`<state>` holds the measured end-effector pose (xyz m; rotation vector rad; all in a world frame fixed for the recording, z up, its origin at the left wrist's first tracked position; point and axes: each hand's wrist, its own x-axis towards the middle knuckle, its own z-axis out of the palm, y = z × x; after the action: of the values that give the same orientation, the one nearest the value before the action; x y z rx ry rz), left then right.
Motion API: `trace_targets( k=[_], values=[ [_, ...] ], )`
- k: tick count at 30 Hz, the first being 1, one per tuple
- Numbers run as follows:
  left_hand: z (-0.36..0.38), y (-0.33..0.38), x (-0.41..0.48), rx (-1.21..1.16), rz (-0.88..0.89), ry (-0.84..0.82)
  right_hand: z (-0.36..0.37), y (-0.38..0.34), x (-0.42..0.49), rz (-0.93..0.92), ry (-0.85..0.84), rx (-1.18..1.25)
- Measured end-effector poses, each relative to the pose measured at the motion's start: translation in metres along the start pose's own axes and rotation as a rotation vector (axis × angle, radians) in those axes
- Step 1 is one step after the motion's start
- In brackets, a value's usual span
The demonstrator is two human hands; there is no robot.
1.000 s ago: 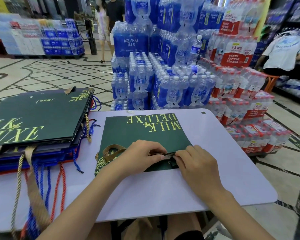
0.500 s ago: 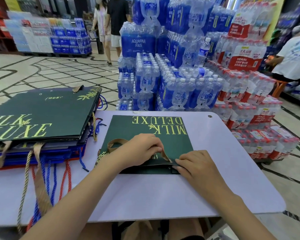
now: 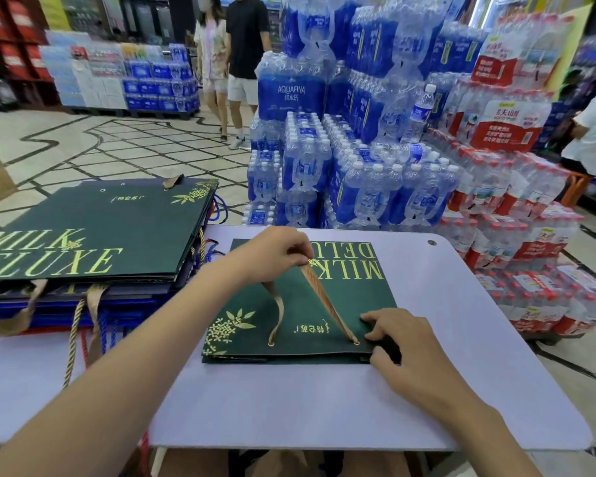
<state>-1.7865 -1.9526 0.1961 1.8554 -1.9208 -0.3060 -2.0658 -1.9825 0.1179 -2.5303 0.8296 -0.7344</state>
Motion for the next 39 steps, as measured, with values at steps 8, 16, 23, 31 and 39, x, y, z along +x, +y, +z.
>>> trace_targets(
  k=[8,16,23,31,39],
  values=[
    [0.023,-0.008,-0.049,0.173,-0.001,0.011,-0.007,0.007,0.007,0.390,0.245,0.136],
    [0.032,-0.007,-0.121,0.314,-0.131,-0.175,-0.025,-0.010,0.010,0.810,0.084,0.029],
    [0.037,-0.033,-0.113,0.058,-0.007,-0.029,-0.094,-0.008,0.030,0.902,0.069,0.997],
    [0.037,-0.021,-0.038,0.215,0.074,0.133,-0.181,0.025,0.023,0.835,0.124,1.226],
    [0.024,0.070,0.004,-0.552,-0.010,0.183,-0.189,0.052,0.015,0.680,0.344,0.663]
  ],
)
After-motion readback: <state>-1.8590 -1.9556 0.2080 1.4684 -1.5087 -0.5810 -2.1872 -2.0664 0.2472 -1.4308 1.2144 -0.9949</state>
